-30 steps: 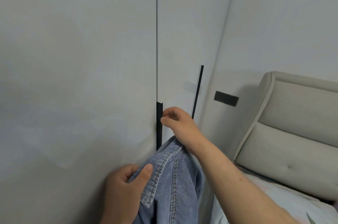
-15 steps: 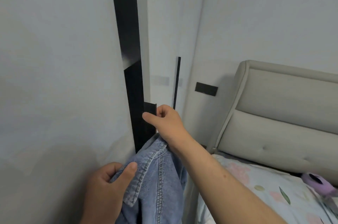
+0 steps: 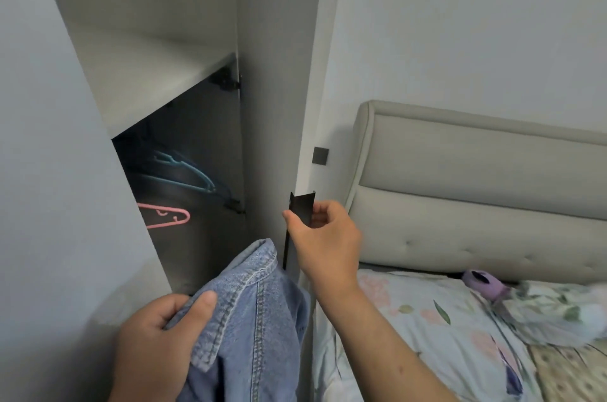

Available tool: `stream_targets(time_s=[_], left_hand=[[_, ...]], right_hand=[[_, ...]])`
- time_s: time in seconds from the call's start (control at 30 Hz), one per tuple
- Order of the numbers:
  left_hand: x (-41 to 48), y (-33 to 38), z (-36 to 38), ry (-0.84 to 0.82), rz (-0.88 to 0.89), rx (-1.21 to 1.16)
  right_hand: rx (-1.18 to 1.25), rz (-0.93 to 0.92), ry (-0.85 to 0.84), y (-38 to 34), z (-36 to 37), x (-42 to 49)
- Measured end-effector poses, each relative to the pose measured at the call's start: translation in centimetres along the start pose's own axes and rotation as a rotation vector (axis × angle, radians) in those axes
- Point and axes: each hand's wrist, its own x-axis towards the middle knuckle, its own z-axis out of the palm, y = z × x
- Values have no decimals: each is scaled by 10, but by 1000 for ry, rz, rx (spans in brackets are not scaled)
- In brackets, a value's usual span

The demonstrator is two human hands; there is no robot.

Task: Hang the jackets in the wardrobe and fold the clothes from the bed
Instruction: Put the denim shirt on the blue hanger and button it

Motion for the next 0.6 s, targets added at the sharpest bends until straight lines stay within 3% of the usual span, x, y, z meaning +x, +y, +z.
stream_targets(time_s=[0.23, 0.6], left_hand=[[17, 7, 21, 19, 41, -12], [31, 18, 41, 19, 58, -69]], right_hand=[[-37, -7, 25, 13, -11, 15], [97, 17, 95, 46, -44, 75]])
